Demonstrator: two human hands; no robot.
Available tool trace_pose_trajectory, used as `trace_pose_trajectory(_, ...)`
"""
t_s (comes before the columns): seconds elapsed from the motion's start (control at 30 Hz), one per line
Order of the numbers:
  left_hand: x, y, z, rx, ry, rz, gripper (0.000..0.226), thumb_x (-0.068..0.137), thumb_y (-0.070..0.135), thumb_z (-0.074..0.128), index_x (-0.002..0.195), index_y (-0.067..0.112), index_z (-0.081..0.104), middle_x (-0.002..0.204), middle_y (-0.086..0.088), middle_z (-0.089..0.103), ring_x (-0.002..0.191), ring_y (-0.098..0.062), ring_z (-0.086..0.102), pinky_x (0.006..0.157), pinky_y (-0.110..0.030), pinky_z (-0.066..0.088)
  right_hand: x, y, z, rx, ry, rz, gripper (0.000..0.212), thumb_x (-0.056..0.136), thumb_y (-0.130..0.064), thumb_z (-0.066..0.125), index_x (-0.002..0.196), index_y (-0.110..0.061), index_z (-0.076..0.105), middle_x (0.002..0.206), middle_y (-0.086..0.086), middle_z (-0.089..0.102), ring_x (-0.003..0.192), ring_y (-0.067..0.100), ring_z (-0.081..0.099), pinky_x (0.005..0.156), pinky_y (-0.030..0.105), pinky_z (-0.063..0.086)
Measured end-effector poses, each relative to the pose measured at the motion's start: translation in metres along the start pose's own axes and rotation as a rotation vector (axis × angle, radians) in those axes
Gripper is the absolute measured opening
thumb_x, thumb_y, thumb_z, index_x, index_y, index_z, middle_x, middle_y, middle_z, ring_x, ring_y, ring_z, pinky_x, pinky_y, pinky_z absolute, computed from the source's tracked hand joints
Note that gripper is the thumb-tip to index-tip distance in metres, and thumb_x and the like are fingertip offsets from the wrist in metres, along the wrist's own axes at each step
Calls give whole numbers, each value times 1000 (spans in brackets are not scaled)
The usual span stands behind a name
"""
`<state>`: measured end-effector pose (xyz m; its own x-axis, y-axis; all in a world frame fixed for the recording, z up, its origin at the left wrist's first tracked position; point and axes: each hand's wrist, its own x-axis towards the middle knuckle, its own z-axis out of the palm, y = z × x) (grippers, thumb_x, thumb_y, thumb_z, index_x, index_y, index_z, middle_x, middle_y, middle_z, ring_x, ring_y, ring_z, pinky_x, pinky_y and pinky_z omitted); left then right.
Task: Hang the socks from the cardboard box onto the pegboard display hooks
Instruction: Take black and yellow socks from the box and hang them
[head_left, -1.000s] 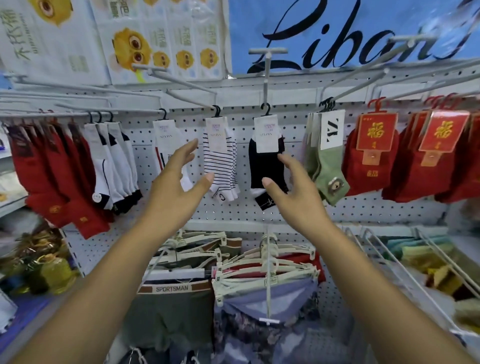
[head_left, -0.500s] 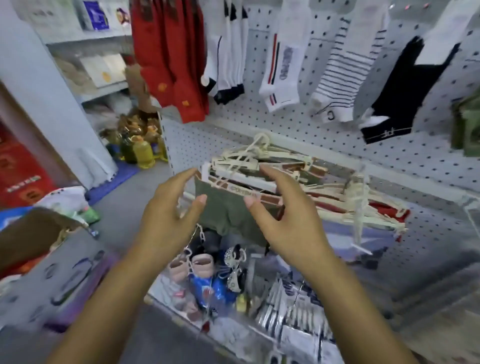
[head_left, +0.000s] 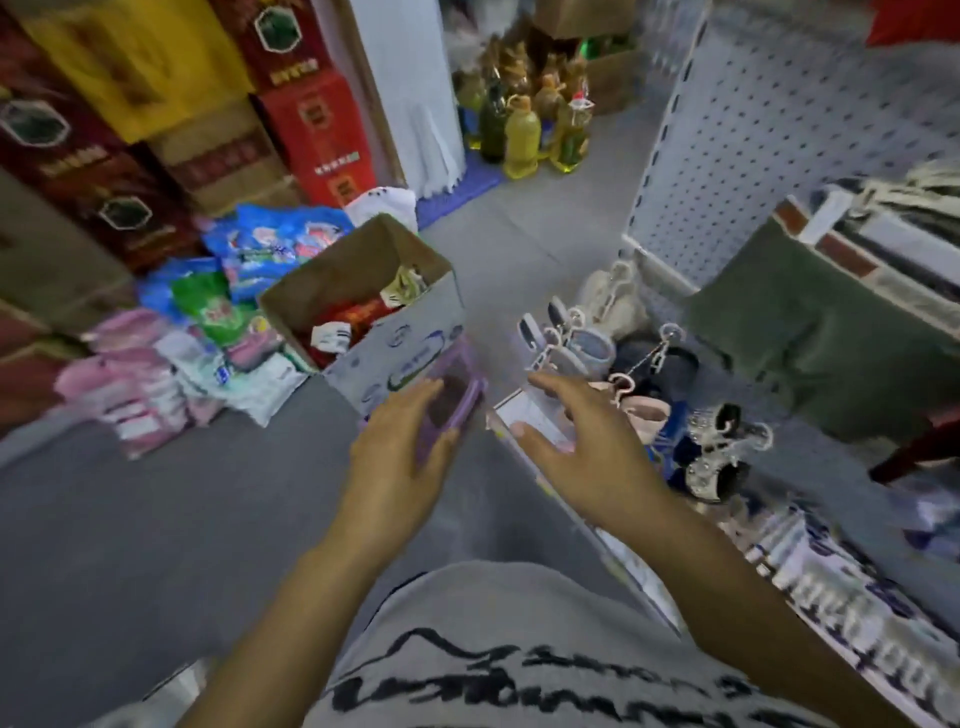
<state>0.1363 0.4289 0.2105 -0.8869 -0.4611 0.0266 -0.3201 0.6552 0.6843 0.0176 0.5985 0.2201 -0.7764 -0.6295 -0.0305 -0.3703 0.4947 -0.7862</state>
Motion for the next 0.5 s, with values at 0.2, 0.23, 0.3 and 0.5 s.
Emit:
trace_pose_trajectory(0.2, 4, -89, -51, 44, 40, -232, 50, 99, 26, 65, 147, 22, 50, 151, 2, 52, 140, -22, 44, 112, -38, 34, 57, -18, 81, -34, -121, 5, 45, 91, -28, 73, 132, -14, 60, 133, 0, 61, 122, 15, 53, 97, 11, 30)
trace_pose_trajectory(0.23, 8, -99, -59, 37, 57, -261, 50, 99, 27, 64, 147, 23, 50, 151, 3, 51, 141, -21, 42, 113, -37, 34, 65, -20, 91, -48, -140, 6, 45, 91, -27, 73, 132, -12, 60, 134, 2, 62, 124, 18, 54, 99, 15, 32)
trace_pose_trajectory(0.3, 18, -117, -72, 33, 82, -303, 49, 100, 27, 63, 147, 21, 50, 152, 1, 51, 141, -21, 42, 111, -30, 31, 81, -24, 105, -78, -176, 21, 44, 91, -26, 72, 131, -10, 61, 134, 5, 62, 126, 22, 54, 102, 18, 32)
trace_pose_trajectory(0.5, 58, -163, -85, 29, 80, -392, 52, 99, 27, 64, 147, 14, 50, 153, -6, 49, 141, -25, 44, 115, -30, 30, 146, -26, 123, -178, -300, 10, 45, 93, -23, 70, 134, -8, 58, 138, 9, 58, 129, 24, 51, 97, 11, 27)
